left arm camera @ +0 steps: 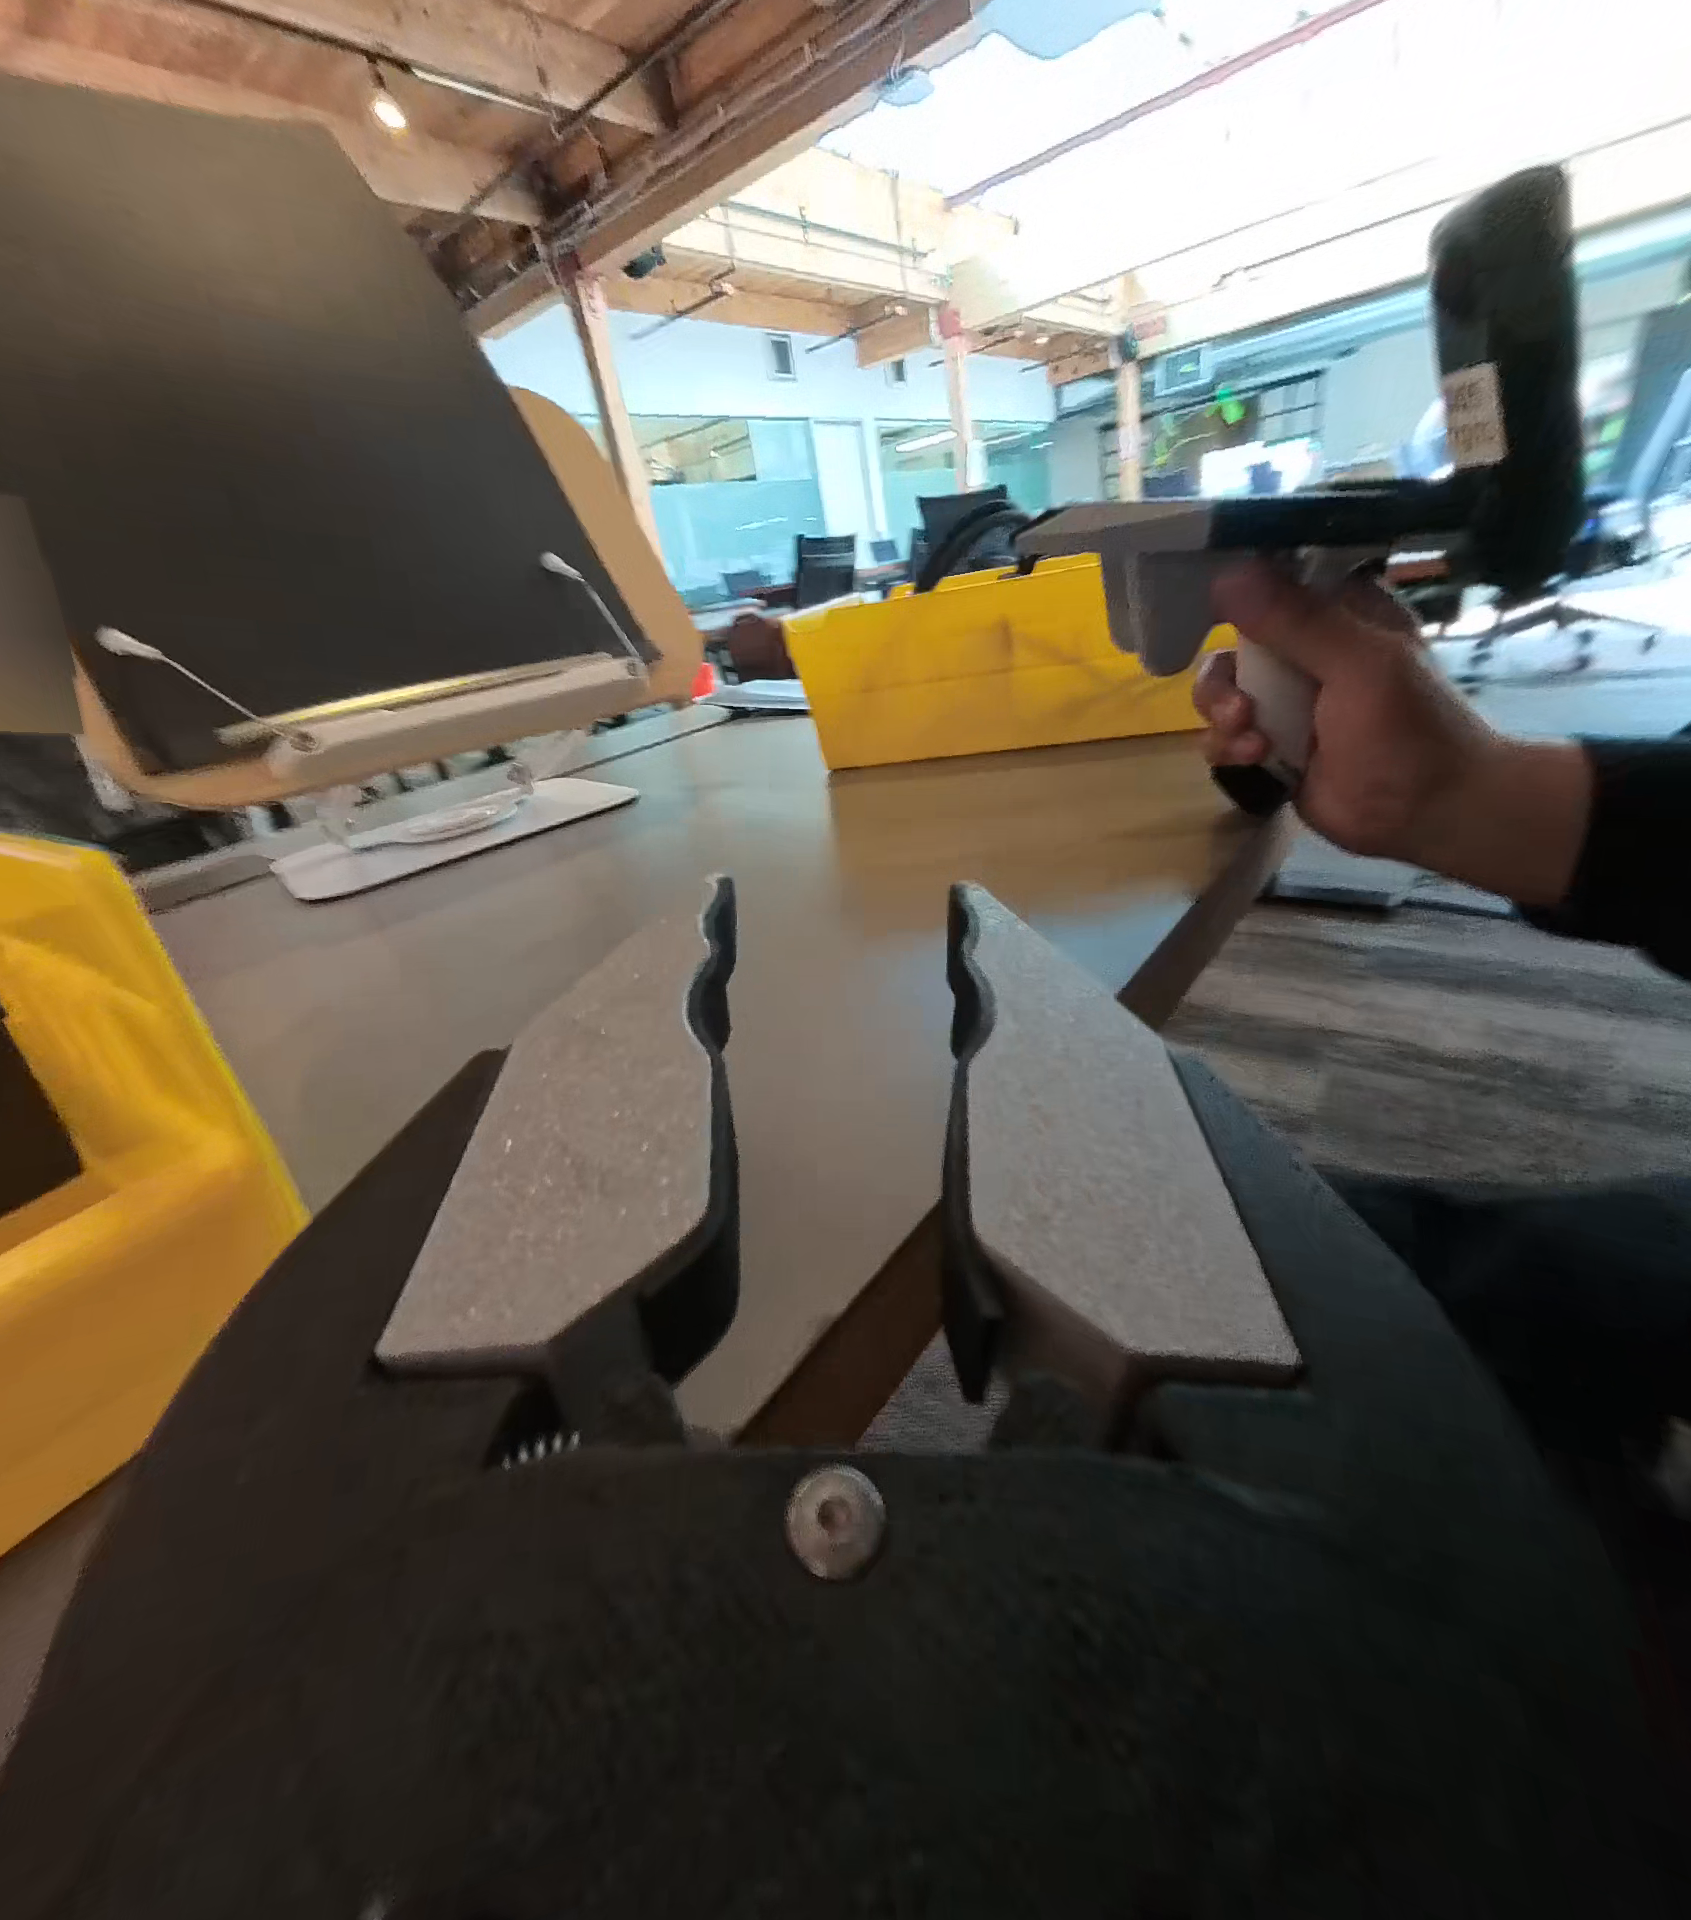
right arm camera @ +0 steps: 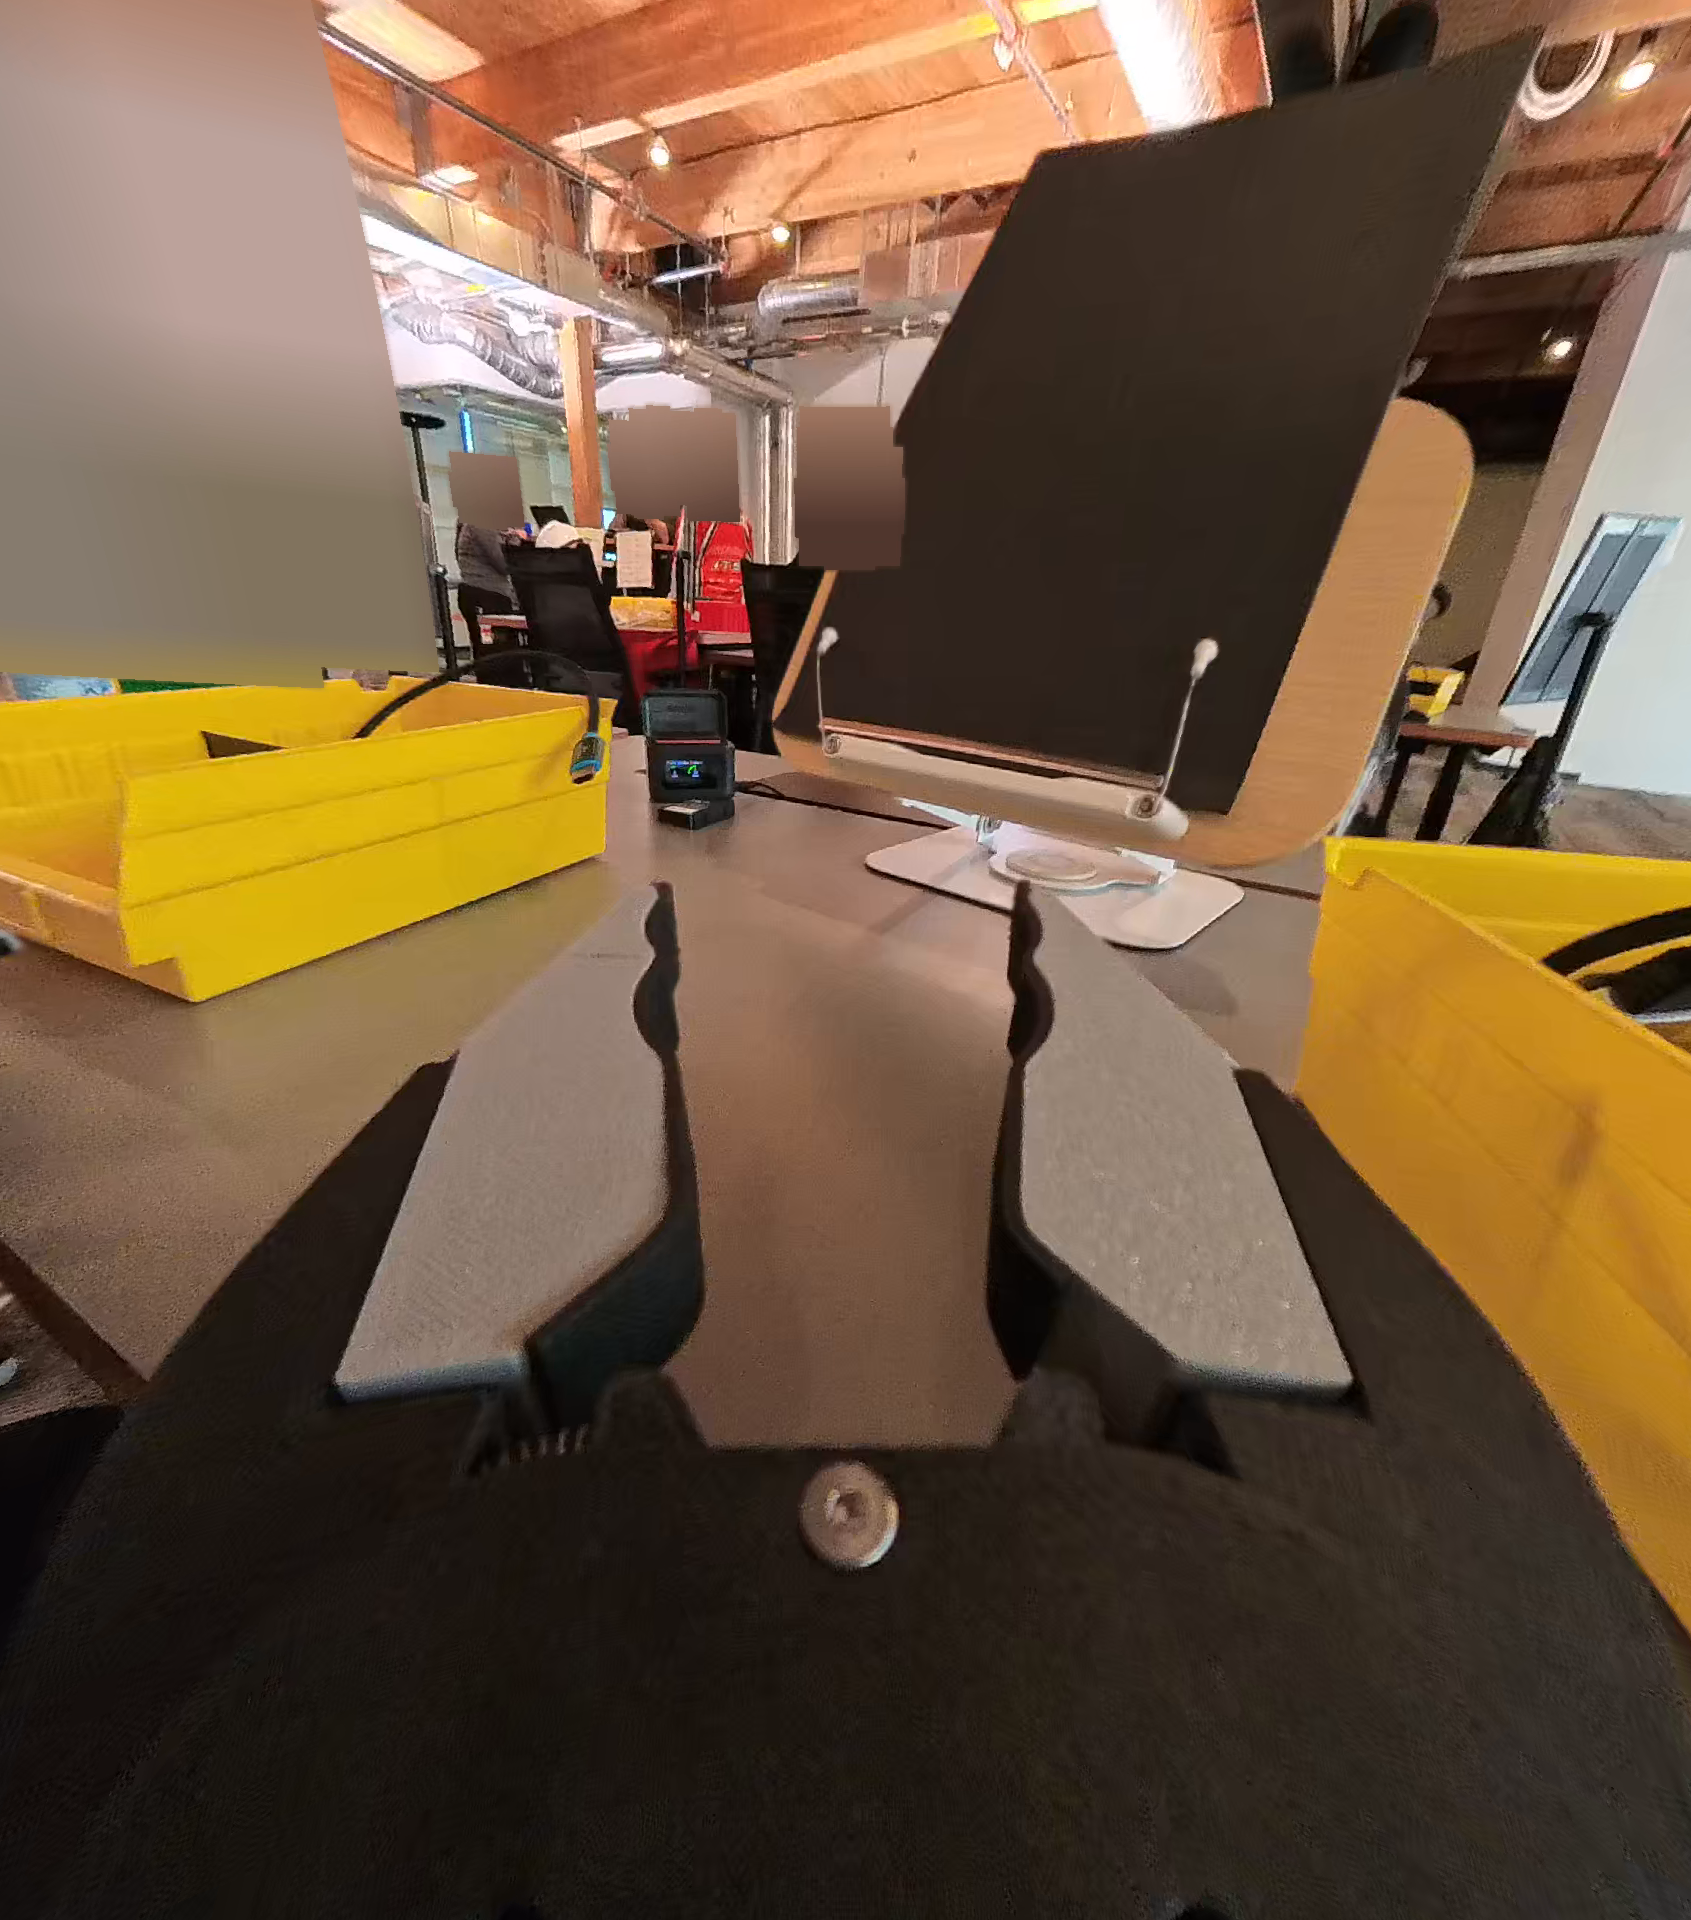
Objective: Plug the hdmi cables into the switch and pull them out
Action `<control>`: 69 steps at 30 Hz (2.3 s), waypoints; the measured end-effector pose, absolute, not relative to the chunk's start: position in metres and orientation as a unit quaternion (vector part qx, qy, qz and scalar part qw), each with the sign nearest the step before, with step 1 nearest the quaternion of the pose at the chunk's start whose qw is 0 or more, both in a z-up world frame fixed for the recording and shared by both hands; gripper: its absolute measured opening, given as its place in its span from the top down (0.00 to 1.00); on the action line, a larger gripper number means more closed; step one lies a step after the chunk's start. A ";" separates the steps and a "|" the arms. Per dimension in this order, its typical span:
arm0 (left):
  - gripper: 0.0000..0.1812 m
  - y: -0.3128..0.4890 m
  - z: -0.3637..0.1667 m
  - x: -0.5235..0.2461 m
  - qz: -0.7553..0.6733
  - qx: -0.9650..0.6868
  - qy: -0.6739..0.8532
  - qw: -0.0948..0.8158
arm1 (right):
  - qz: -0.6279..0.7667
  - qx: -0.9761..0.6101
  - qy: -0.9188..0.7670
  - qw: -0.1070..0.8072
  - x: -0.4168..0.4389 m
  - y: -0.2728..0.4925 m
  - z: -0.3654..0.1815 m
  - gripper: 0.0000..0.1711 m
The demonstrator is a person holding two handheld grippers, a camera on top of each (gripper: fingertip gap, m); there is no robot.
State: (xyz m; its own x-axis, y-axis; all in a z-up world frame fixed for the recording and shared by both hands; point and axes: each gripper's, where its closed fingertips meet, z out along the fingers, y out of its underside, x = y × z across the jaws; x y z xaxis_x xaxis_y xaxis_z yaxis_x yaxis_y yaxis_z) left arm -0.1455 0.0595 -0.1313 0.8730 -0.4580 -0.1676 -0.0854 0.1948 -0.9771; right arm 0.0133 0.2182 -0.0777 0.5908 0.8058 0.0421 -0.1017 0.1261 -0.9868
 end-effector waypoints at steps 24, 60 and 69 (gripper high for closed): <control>0.55 0.064 -0.110 -0.229 0.020 -0.756 0.051 0.652 | 0.293 -0.694 -0.242 0.612 0.122 0.230 -0.027 0.60; 0.99 0.116 -0.132 -0.353 0.113 -0.812 0.026 0.572 | 0.171 -0.776 -0.312 0.521 0.155 0.243 -0.078 0.59; 0.99 0.081 -0.126 -0.354 0.070 -0.813 0.053 0.576 | 0.136 -0.800 -0.256 0.525 0.183 0.267 -0.092 0.53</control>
State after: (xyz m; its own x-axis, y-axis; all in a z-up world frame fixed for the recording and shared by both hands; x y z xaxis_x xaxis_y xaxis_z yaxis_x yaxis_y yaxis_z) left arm -0.3543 0.0808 -0.1259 0.9845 -0.0057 -0.1753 -0.1673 -0.3312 -0.9286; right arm 0.1829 0.2667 -0.0918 0.8315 0.5532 0.0508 0.2670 -0.3177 -0.9098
